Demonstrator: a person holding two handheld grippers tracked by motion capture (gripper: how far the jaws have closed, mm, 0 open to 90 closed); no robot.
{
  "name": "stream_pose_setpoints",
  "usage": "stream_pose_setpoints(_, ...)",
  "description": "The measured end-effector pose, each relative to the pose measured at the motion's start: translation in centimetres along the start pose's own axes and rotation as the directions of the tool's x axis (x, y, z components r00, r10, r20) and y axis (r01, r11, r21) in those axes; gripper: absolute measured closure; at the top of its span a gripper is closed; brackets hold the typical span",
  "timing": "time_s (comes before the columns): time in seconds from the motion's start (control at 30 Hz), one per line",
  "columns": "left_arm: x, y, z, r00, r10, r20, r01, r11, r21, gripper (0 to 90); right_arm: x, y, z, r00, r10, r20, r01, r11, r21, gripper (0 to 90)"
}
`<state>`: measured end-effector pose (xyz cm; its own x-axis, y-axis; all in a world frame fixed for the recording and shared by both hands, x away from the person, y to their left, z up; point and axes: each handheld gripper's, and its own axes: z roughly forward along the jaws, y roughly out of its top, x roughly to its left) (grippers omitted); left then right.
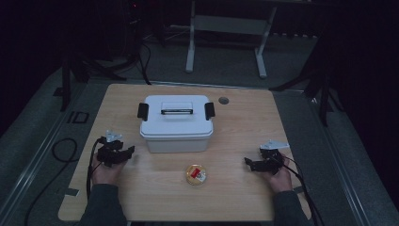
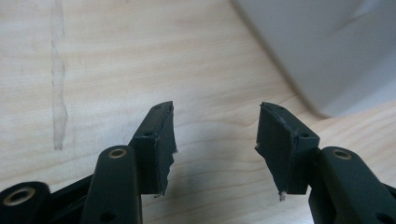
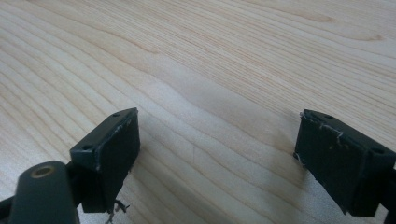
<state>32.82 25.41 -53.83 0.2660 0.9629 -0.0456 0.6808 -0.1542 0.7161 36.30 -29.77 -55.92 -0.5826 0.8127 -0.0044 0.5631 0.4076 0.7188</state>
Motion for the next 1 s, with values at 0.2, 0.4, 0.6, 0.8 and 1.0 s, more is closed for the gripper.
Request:
stream_pose_setpoints(0.2, -1.0, 0.4, -2.7, 0.9991, 0.032, 0.029, -0.029, 0.9935, -0.110, 45.9, 0.0, 0.0, 0.0, 1.0000, 0.001, -0.001, -0.001, 1.000, 0.000, 13.5)
stream_pose_setpoints(0.4, -2.4, 1.1, -4.0, 0.9942, 0.086, 0.065, -0.077, 0.9871, -0.140, 46.3, 0.0, 0.0, 0.0, 1.0000, 0.000, 0.000, 0.000, 1.000, 0.000, 13.6)
stream_pose_setpoints(0.6, -3.9, 1.2, -4.4, 0.9764, 0.197, 0.088, -0.175, 0.9609, -0.214, 49.3, 0.0, 0.0, 0.0, 1.0000, 0.000, 0.000, 0.000, 1.000, 0.000, 13.5)
stream_pose_setpoints(0.8, -5.1, 1.6, -4.5, 0.9596, 0.251, 0.126, -0.219, 0.9497, -0.224, 49.1, 0.0, 0.0, 0.0, 1.0000, 0.000, 0.000, 0.000, 1.000, 0.000, 13.5)
stream_pose_setpoints(1.0, -5.9, 2.0, -4.8, 0.9467, 0.270, 0.176, -0.230, 0.9488, -0.217, 50.0, 0.0, 0.0, 0.0, 1.0000, 0.002, 0.000, -0.002, 1.000, 0.000, 13.5)
